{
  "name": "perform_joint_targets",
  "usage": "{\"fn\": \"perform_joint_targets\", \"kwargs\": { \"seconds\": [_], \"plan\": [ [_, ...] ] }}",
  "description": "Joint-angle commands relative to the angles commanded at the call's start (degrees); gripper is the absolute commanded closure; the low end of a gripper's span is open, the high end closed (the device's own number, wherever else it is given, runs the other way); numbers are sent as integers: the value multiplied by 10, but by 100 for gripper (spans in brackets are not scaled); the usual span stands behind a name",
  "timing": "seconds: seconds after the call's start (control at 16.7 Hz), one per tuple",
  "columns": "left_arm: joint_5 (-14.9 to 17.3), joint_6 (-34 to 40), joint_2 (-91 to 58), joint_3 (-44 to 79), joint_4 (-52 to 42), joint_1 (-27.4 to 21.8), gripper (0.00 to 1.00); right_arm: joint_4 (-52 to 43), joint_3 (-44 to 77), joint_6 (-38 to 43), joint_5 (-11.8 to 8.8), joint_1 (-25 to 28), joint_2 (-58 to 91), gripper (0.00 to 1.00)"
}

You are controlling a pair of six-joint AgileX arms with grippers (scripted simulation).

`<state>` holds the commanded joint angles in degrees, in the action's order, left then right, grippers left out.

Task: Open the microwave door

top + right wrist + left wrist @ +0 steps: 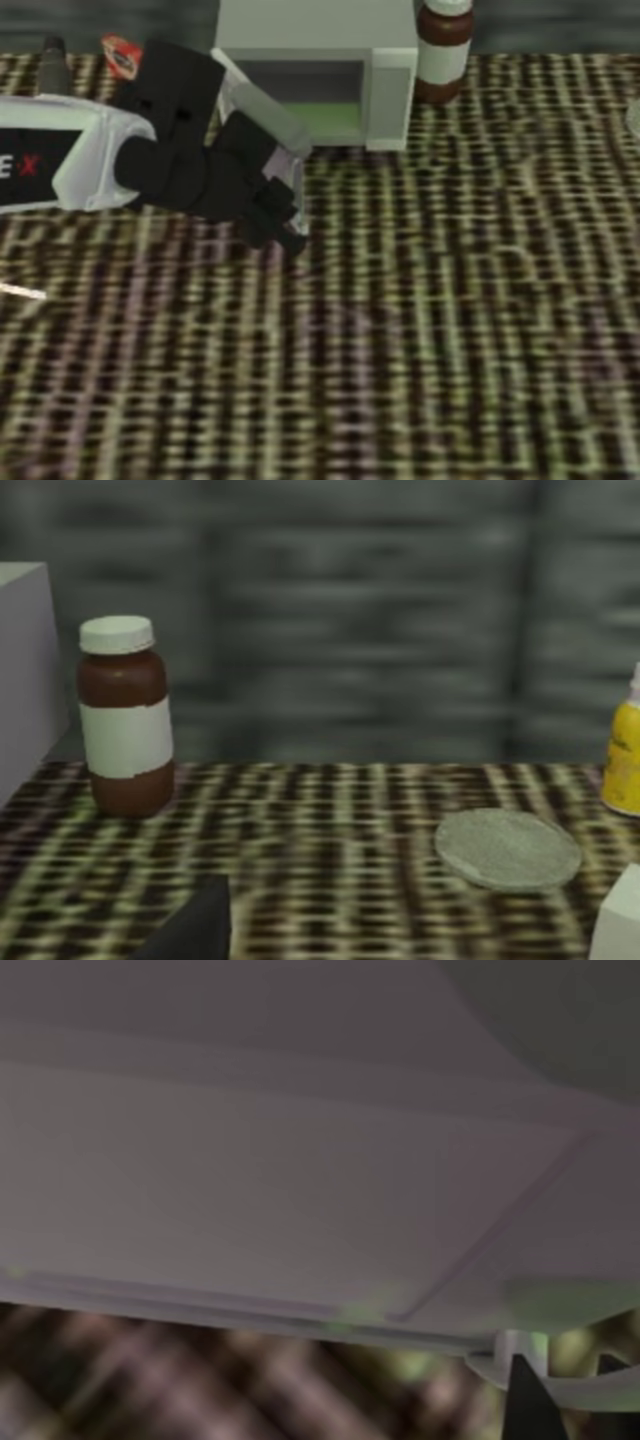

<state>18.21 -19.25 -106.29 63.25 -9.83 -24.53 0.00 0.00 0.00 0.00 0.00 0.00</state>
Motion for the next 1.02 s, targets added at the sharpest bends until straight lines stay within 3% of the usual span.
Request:
{"fn": "perform_joint_targets", "kwargs": {
  "seconds": [0.48,1.02],
  "plan": [
    [32,-54,5,-2,-19,25,100,0,0,0,0,0,0,0],
    [34,-57,6,-2,-20,27,100,0,0,0,0,0,0,0]
  ]
}}
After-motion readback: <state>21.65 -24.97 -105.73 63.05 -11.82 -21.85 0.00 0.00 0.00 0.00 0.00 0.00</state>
